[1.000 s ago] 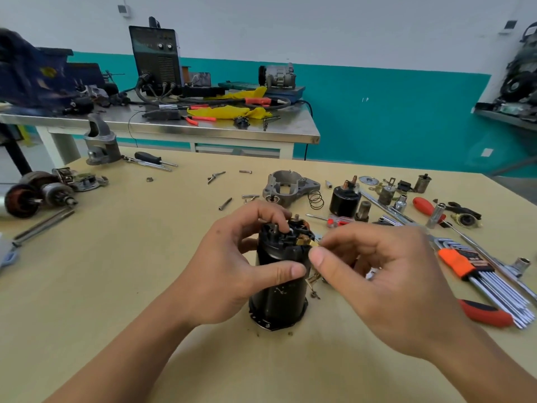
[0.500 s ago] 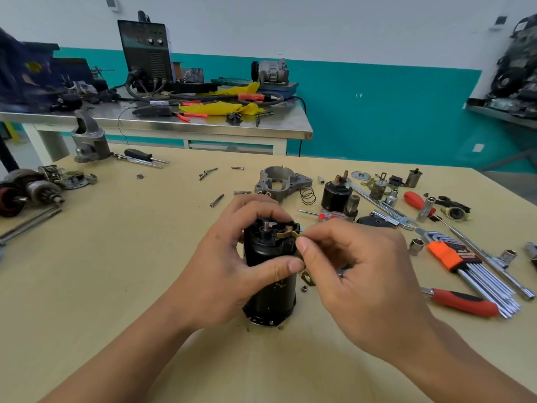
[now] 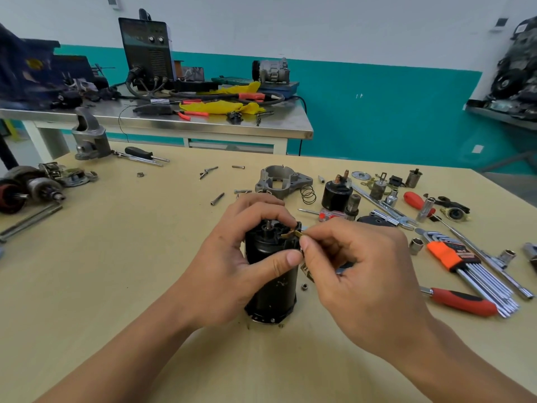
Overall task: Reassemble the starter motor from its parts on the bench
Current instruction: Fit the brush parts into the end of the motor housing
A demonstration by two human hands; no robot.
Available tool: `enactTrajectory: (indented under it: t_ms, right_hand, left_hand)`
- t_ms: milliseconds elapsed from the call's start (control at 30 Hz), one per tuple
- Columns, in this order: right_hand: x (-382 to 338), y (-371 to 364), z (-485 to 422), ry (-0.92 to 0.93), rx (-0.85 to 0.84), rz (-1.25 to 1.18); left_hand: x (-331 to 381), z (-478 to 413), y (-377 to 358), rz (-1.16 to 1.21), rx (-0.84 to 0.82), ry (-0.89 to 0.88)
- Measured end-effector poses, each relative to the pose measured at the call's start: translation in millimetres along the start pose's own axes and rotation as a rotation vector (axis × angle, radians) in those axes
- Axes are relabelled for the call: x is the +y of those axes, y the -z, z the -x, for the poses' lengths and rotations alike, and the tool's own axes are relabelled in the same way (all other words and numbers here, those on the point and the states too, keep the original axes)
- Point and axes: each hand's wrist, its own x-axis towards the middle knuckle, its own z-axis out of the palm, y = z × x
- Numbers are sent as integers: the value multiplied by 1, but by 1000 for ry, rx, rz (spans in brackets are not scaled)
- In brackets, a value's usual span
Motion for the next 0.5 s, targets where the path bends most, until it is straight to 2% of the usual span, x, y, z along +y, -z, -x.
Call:
enactTrajectory:
  t_ms: [300, 500]
  right_hand:
    - [10, 0, 1, 85, -78, -63]
    - [11, -4, 2, 89, 8, -111]
  left_hand:
    - [-1, 0, 4, -25, 10, -5]
    - [1, -3, 8, -87, -46, -22]
